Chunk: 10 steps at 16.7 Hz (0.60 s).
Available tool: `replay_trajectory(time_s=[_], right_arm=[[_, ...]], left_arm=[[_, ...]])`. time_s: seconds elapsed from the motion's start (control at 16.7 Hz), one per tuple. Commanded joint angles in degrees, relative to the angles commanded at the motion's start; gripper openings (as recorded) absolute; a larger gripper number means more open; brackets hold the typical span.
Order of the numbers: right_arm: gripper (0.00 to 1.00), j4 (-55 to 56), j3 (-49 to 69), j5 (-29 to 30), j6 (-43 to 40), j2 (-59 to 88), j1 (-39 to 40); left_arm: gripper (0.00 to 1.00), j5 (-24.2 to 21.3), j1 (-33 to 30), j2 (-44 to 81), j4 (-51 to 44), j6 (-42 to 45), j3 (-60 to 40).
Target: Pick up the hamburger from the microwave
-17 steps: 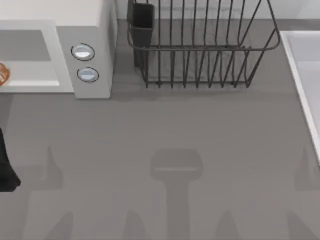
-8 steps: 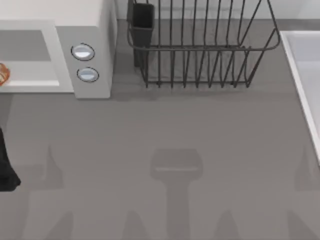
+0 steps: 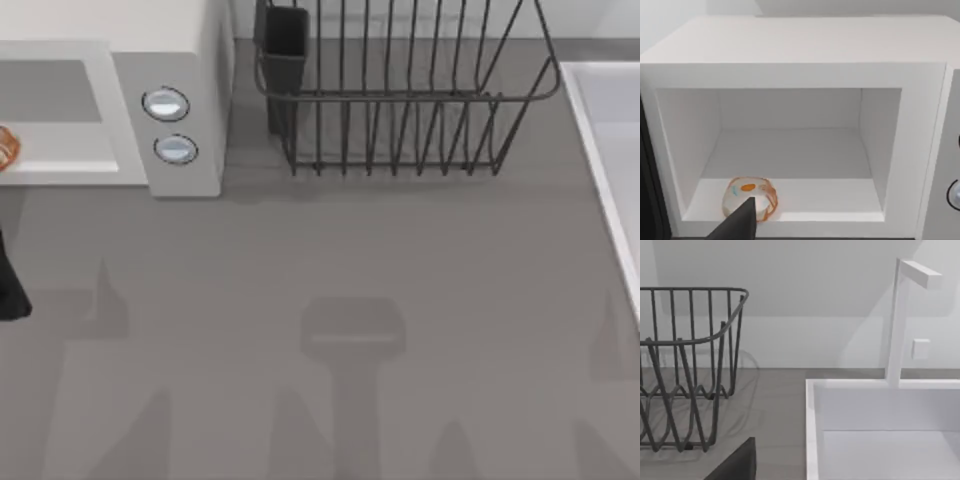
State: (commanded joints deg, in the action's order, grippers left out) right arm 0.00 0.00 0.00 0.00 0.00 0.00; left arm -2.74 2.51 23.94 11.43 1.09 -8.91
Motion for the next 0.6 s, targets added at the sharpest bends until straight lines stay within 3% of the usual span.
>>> replay_trajectory(time_s=[0.6], right_arm=[[1.0, 0.0, 0.0, 0.0, 0.0, 0.0, 0.0]], left_arm=[[1.0, -6.45, 5.85, 56.24, 26.86, 2.53, -20.99]])
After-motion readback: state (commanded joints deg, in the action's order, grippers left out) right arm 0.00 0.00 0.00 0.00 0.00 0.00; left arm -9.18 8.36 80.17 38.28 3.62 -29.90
